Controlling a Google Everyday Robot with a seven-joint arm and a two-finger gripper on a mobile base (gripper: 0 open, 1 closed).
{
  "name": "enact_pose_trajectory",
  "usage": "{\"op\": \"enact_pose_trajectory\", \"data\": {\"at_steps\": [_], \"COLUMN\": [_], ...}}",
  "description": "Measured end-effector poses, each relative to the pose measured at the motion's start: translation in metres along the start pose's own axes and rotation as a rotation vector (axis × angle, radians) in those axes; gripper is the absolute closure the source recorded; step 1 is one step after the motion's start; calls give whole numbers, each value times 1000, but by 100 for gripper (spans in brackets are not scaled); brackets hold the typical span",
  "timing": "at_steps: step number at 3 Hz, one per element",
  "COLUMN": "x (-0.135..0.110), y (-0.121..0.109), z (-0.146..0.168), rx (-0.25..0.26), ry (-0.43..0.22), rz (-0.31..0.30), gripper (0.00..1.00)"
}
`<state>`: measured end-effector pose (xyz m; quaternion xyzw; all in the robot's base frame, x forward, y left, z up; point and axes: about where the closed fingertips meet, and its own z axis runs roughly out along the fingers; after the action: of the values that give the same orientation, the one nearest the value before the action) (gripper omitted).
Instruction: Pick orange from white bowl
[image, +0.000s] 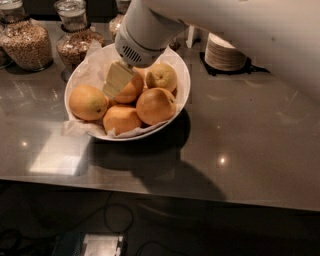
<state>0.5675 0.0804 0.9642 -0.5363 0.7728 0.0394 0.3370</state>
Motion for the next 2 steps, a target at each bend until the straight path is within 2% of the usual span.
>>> {"op": "enact_pose_trajectory", "data": {"at_steps": [2], "x": [5], "y": [7], "z": [33], "rx": [-74], "ry": [-8], "rz": [28], "gripper": [20]}}
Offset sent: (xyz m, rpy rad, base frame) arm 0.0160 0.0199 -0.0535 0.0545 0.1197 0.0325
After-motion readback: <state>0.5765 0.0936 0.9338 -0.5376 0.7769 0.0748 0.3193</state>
